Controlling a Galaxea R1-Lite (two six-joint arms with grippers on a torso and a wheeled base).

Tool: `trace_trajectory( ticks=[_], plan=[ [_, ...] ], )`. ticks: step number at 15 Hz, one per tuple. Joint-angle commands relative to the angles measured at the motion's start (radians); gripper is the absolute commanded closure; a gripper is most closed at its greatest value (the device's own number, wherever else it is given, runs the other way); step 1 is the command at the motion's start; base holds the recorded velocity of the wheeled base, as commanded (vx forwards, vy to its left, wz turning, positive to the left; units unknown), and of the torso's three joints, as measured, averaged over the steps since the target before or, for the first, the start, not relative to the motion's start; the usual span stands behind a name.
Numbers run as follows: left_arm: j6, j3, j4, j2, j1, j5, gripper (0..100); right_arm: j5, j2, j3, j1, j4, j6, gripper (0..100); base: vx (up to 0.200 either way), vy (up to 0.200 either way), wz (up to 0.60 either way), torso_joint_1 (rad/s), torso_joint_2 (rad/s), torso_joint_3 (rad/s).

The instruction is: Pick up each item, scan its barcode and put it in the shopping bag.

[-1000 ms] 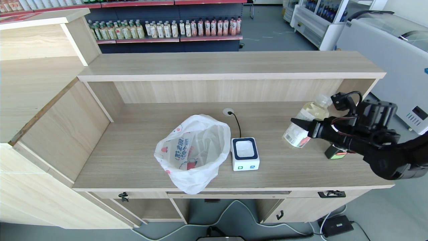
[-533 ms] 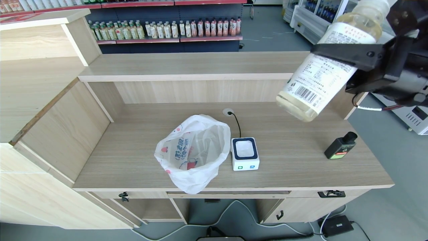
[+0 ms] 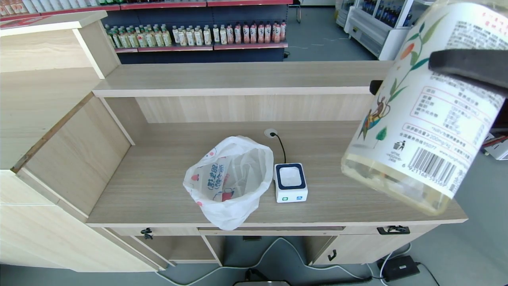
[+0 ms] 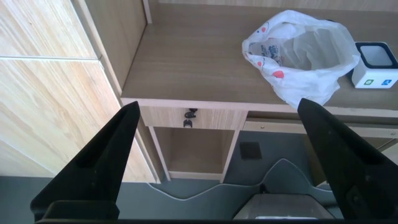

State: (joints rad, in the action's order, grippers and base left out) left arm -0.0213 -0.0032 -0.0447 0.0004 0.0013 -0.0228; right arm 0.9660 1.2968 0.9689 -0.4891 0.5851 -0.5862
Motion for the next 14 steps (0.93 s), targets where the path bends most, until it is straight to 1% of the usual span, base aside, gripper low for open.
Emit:
trace_trajectory(
  ticks=[1, 5, 7, 10, 14],
  plan=[
    [0.000, 0.000, 0.000, 0.000, 0.000, 0.000, 0, 0.007, -0.005, -0.015, -0.005, 0.002, 0.002, 100, 0.000, 0.000, 0.00, 0.000, 0.00, 0.000],
    [0.000, 0.000, 0.000, 0.000, 0.000, 0.000, 0, 0.019, 0.006, -0.007, -0.005, 0.001, 0.002, 100, 0.000, 0.000, 0.00, 0.000, 0.00, 0.000],
    [0.000, 0.000, 0.000, 0.000, 0.000, 0.000, 0, 0.017, 0.004, -0.032, -0.026, 0.001, 0.006, 100, 0.000, 0.000, 0.00, 0.000, 0.00, 0.000],
    [0.000, 0.000, 0.000, 0.000, 0.000, 0.000, 0, 0.017, 0.024, -0.075, -0.045, 0.001, 0.057, 100, 0.000, 0.000, 0.00, 0.000, 0.00, 0.000],
    [0.000, 0.000, 0.000, 0.000, 0.000, 0.000, 0, 0.016, 0.055, -0.079, -0.049, 0.002, 0.085, 100, 0.000, 0.000, 0.00, 0.000, 0.00, 0.000]
  ],
)
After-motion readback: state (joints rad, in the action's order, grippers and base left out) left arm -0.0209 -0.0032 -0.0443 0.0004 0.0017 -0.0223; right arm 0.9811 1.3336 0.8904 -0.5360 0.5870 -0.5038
